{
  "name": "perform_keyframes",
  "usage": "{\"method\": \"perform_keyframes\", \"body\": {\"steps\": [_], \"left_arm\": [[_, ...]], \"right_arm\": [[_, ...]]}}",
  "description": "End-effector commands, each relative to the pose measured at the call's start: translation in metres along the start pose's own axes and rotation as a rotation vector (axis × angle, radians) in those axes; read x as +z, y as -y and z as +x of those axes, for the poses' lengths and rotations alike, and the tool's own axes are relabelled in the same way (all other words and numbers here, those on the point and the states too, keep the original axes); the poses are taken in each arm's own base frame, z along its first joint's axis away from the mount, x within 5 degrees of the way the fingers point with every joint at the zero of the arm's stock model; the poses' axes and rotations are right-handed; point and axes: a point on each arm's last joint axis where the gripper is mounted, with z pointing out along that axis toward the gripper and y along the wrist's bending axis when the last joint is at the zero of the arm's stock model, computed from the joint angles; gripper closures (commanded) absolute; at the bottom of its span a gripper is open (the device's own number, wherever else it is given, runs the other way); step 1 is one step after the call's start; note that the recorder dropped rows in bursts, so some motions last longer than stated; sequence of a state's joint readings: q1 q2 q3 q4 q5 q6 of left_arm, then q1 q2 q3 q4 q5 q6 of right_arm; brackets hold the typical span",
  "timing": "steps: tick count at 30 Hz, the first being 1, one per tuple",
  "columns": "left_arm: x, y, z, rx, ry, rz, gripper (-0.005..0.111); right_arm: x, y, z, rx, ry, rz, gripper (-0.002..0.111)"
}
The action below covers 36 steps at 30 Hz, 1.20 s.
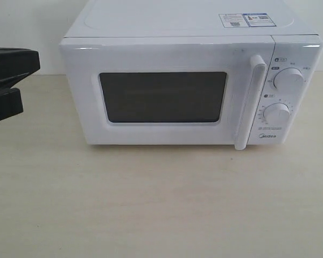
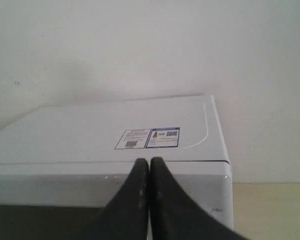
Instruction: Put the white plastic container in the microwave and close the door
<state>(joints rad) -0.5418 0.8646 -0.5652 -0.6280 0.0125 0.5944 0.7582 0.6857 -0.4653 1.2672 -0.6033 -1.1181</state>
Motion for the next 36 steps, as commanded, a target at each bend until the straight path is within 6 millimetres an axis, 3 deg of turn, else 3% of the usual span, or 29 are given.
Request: {"method": "perform_keyframes", "body": {"steps": [1, 11, 30, 36], "left_arm": [[-0.002, -0.001, -0.001, 0.005, 0.014, -0.009, 0.102], [-0.002, -0.001, -0.001, 0.005, 0.014, -0.009, 0.102], [-0.002, -0.001, -0.001, 0.005, 0.014, -0.009, 0.102], [-0.002, -0.001, -0.001, 0.005, 0.014, -0.009, 0.102]], "right_arm": [[-0.017, 0.007, 0.004, -0.09, -0.053, -0.145, 0.109], [-0.065, 0.023, -0.017, -0.124, 0.121, -0.071, 0.109], [-0.067, 0.019, -0.011, -0.182, 0.066, -0.121, 0.109], [-0.067, 0.031, -0.001, -0.087, -0.061, 0.009, 0.109]]}}
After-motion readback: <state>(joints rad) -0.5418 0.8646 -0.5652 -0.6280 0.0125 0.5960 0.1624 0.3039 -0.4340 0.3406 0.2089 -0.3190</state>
